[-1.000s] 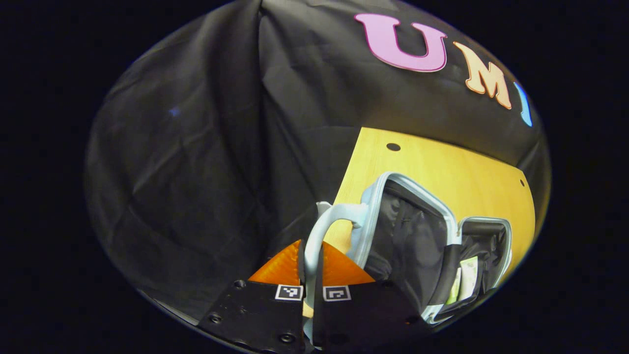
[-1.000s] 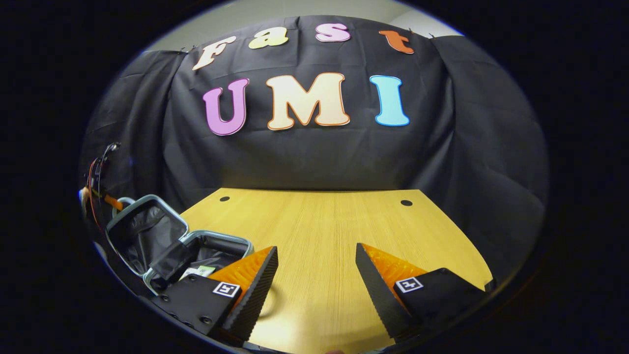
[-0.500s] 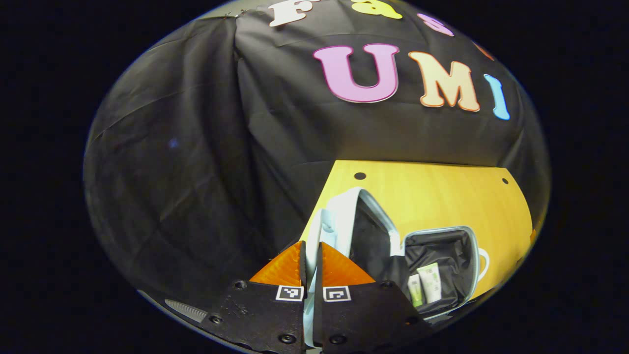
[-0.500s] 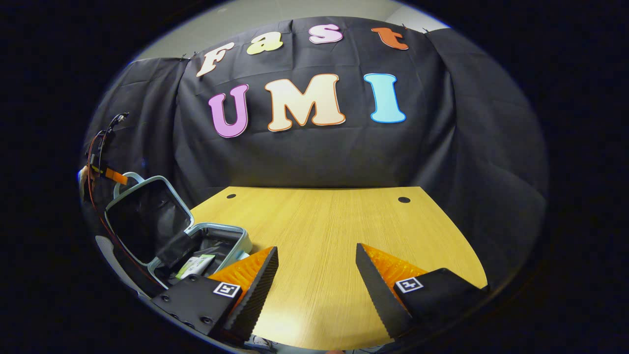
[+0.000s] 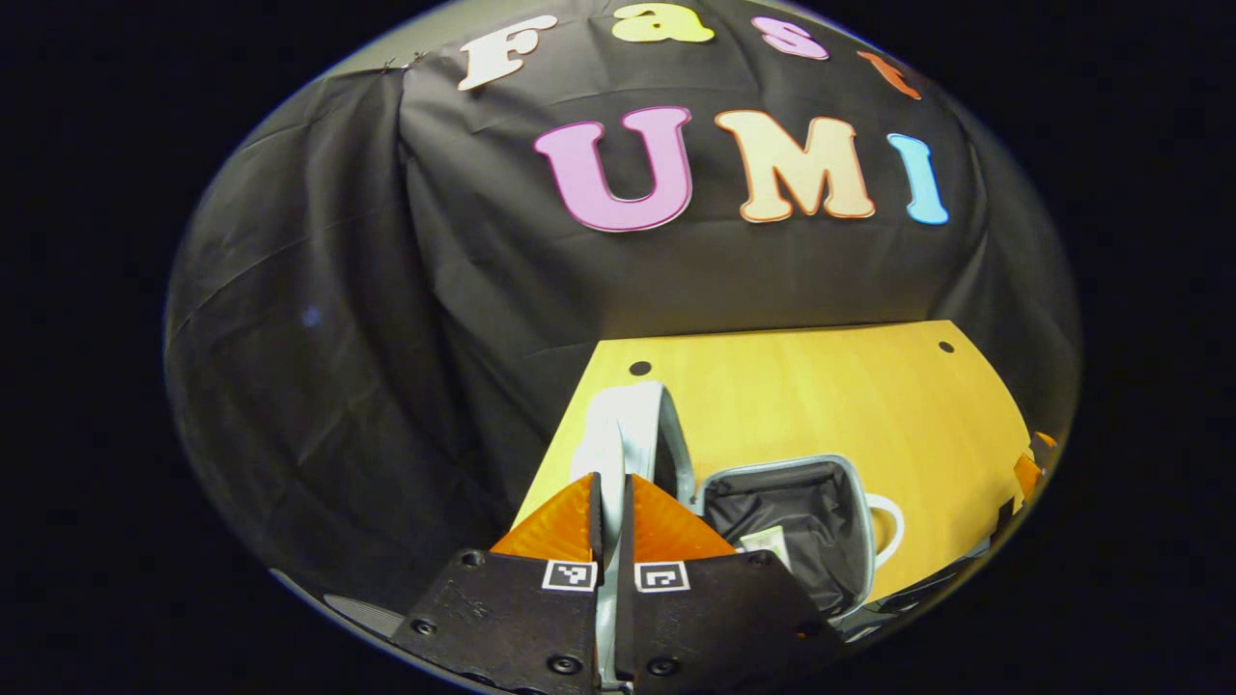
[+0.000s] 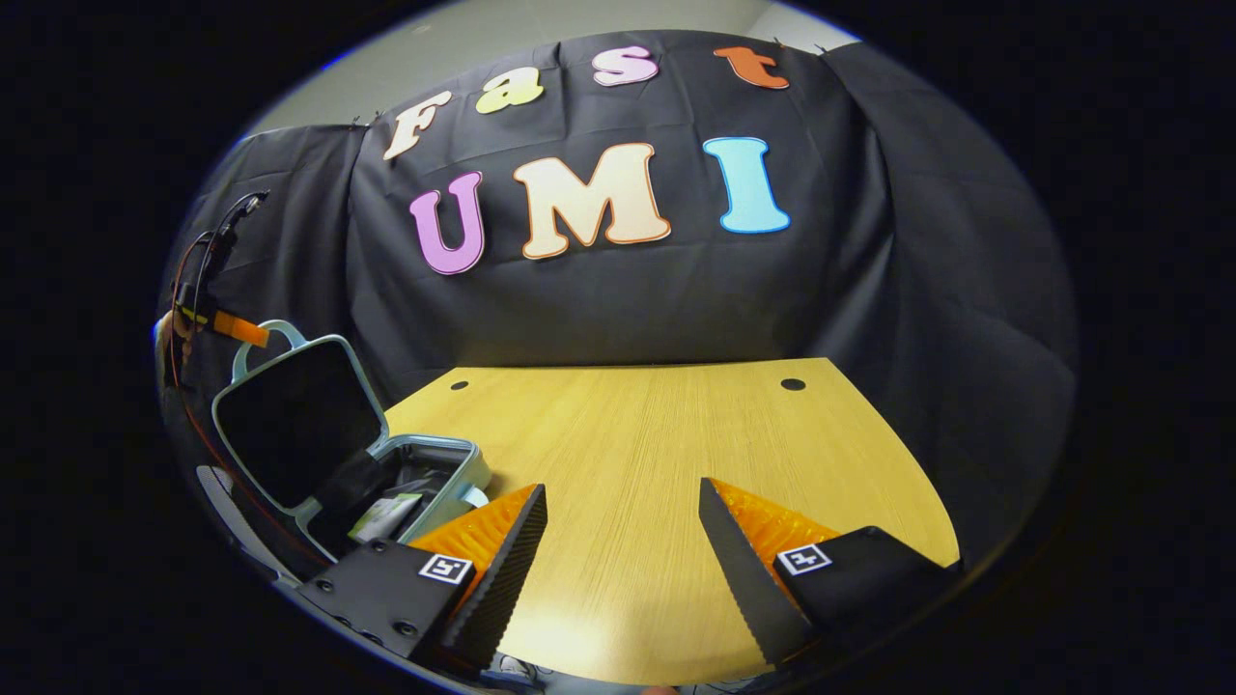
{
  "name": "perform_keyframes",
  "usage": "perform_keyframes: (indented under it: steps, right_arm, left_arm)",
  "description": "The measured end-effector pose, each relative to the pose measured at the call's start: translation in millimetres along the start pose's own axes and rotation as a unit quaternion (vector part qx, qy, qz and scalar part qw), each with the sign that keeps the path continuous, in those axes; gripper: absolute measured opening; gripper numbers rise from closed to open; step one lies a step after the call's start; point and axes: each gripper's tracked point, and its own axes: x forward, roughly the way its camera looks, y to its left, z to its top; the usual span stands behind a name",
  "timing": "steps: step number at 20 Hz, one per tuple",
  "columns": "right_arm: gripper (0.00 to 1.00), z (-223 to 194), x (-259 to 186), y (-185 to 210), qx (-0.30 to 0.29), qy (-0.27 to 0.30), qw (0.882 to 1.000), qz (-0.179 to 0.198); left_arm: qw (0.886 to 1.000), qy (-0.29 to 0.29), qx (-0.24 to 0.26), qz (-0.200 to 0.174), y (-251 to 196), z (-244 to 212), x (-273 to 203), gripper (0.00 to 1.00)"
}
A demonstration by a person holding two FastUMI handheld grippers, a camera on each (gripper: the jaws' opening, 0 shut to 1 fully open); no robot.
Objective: First open the suitcase, pack the skin care products into it, and then close the suitcase.
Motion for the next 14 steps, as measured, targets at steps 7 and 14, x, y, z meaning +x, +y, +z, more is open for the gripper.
perform_keyframes:
  steps: [7,14]
  right_arm:
    - [0.98,14.0,-4.9,-48.4,-0.006,-0.008,1.0,0.0]
    - [0.98,32.7,-14.2,-108.5,-0.035,-0.016,0.999,-0.002]
  left_arm:
    - [0.998,-0.025,-0.016,-0.061,-96.4,10.5,-2.4,0.0]
    - [0.992,-0.033,-0.025,-0.116,-199.1,-9.8,11.5,0.0]
